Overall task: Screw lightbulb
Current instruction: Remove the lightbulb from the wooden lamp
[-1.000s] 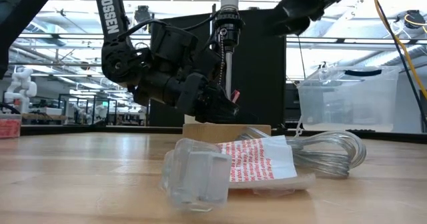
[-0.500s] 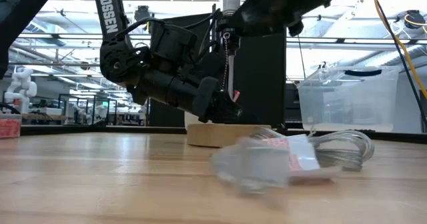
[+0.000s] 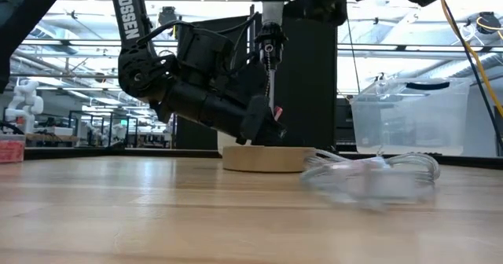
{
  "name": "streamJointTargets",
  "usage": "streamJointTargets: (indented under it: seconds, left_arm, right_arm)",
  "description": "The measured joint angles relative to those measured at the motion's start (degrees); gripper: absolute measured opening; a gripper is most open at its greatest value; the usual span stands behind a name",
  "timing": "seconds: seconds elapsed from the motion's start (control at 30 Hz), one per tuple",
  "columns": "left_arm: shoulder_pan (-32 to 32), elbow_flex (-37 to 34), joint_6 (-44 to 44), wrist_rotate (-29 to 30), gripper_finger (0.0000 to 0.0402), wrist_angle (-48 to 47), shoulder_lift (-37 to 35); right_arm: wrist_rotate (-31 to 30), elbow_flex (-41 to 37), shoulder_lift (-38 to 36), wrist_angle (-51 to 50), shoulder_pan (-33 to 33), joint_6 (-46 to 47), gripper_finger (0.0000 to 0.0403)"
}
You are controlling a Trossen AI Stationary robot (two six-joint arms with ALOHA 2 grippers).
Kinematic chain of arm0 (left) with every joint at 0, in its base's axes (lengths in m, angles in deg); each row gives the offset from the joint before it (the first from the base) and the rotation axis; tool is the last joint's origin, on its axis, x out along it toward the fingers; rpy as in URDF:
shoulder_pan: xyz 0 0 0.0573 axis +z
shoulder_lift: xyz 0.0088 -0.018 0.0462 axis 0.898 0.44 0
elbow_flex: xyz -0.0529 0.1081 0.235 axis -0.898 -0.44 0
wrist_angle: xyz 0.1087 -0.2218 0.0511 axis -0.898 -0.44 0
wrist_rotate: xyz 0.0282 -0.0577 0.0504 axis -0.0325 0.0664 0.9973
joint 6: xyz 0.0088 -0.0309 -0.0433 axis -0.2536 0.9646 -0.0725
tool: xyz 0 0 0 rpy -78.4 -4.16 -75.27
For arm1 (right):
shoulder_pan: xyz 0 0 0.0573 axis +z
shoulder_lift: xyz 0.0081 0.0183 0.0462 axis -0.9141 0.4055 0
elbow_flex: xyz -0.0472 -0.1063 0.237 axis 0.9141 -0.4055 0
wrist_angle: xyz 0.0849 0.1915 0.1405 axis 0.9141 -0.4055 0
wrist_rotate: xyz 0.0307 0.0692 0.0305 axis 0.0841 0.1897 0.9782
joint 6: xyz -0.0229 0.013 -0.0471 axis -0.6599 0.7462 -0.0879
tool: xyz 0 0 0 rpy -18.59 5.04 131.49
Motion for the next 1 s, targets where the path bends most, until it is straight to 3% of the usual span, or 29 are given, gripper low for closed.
streamJointTargets:
  seconds: [0.2,0.4,0.73,1.0]
  left_arm:
    - [0.0,0.0,0.0,0.1,0.0018,0.0,0.0]
    - [0.0,0.0,0.2,-0.1,0.0018,0.0,0.0]
    - [0.3,0.0,-1.2,-4.0,0.0018,-0.5,0.0]
    - [0.6,0.0,-3.9,-10.8,0.0018,-1.1,0.0]
  right_arm:
    - [0.3,0.0,0.0,2.4,-2.8,-1.7,0.0298]
    - [7.3,0.0,0.0,2.4,-4.9,0.3,0.0286]
    - [8.8,0.0,-0.5,0.7,-5.0,-0.7,0.0162]
    - [14.1,-0.1,-5.0,-8.6,-5.2,0.9,0.0167]
